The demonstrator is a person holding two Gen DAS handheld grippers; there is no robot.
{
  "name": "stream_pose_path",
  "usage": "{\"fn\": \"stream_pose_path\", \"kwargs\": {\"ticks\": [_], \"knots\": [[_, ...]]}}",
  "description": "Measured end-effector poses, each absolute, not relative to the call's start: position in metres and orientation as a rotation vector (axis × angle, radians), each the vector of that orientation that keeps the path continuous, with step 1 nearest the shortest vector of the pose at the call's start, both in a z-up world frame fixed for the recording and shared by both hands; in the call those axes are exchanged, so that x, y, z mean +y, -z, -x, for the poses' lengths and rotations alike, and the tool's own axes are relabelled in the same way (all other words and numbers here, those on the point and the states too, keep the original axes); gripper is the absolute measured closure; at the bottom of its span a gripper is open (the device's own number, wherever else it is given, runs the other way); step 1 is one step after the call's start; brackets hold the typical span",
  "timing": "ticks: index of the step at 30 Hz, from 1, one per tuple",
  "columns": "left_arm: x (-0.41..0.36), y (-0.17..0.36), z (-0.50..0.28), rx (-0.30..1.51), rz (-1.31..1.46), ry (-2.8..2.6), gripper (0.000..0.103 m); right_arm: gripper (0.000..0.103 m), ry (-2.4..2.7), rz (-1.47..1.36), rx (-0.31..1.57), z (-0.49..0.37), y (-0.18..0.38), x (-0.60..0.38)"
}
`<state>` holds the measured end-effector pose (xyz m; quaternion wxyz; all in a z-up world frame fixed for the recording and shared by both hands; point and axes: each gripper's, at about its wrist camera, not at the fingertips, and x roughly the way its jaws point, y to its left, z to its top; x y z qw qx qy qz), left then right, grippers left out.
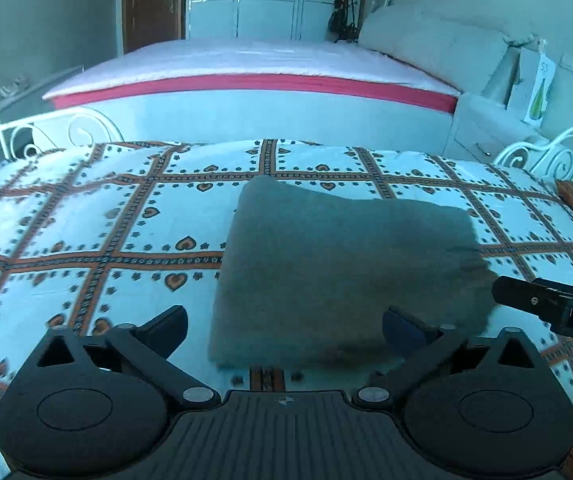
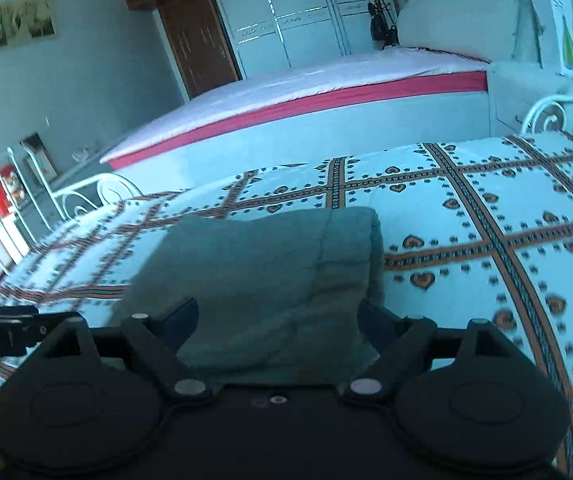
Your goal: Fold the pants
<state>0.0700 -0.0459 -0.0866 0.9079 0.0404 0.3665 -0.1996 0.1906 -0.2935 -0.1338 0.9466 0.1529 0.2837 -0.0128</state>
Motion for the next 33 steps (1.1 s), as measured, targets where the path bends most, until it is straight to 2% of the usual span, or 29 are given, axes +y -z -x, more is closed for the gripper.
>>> {"fn": "stream_pose_path", "kwargs": {"ticks": [6, 10, 19, 24, 29, 33], "knots": [[-0.032, 0.044, -0.007, 0.679, -0.096, 0.384, 0.0, 0.01, 0.011, -0.36, 0.497, -0.13, 0.097, -0.274], [-0.018, 0.021, 0.029, 0.666, -0.083, 0.304, 0.0, 0.007, 0.012, -0.34, 0.456, -0.095, 0.073, -0.261], [0.012, -0.017, 0.099, 0.571, -0.089, 0.368, 0.0, 0.007, 0.009, -0.279, 0.352, -0.028, 0.03, -0.236], [0.036, -0.034, 0.115, 0.553, -0.005, 0.483, 0.0, 0.007, 0.004, -0.24, 0.319, -0.005, 0.014, -0.228], [0.033, -0.042, 0.123, 0.489, -0.119, 0.339, 0.0, 0.006, 0.01, -0.196, 0.294, 0.001, 0.004, -0.221], [0.045, -0.053, 0.132, 0.482, -0.052, 0.411, 0.0, 0.006, 0.002, -0.176, 0.282, 0.006, -0.004, -0.215]]}}
